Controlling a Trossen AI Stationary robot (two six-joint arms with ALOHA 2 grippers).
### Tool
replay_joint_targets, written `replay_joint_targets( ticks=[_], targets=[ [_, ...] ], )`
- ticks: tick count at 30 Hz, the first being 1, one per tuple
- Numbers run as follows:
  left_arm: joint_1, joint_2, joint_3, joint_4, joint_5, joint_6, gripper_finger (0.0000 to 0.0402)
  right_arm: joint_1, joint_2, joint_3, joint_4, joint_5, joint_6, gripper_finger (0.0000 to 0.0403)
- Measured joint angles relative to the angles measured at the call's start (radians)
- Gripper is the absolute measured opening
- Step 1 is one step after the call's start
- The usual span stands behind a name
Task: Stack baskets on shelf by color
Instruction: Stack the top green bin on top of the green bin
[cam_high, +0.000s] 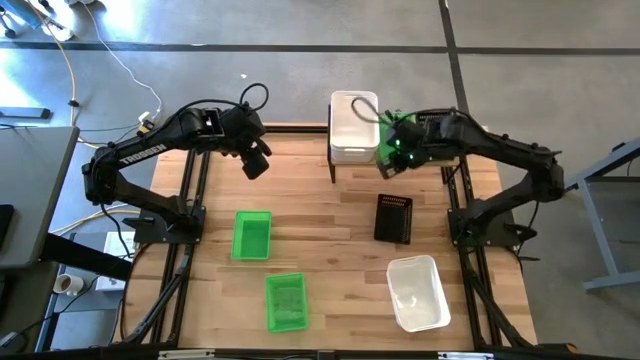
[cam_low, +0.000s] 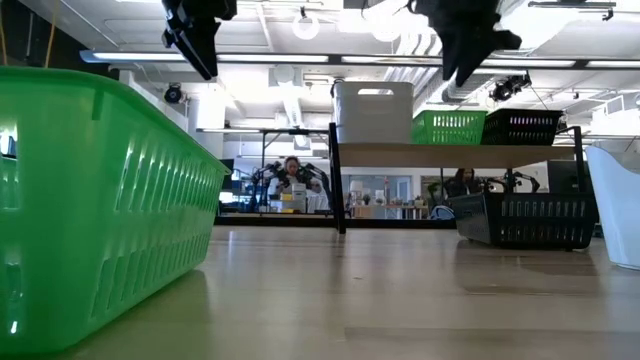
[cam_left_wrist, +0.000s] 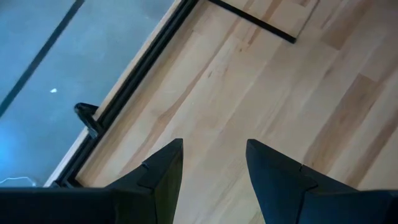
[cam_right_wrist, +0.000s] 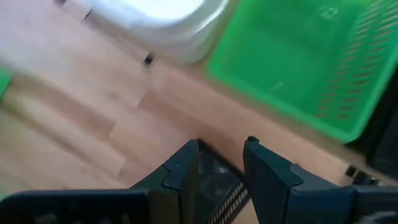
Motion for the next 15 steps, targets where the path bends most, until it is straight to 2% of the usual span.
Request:
replay_joint_targets(
  ticks=[6, 15],
  targets=[
    [-0.032, -0.002, -0.005, 0.002, 0.079, -0.009, 0.0168, 0.159, -0.005, 0.0, -0.012, -0.003, 0.026, 0.0112],
    [-0.168, -0.104, -0.191, 0.069, 0.111, -0.091, 0.0168, 0.372, -0.005, -0.034, -0.014, 0.012, 0.184, 0.0112]
  ],
)
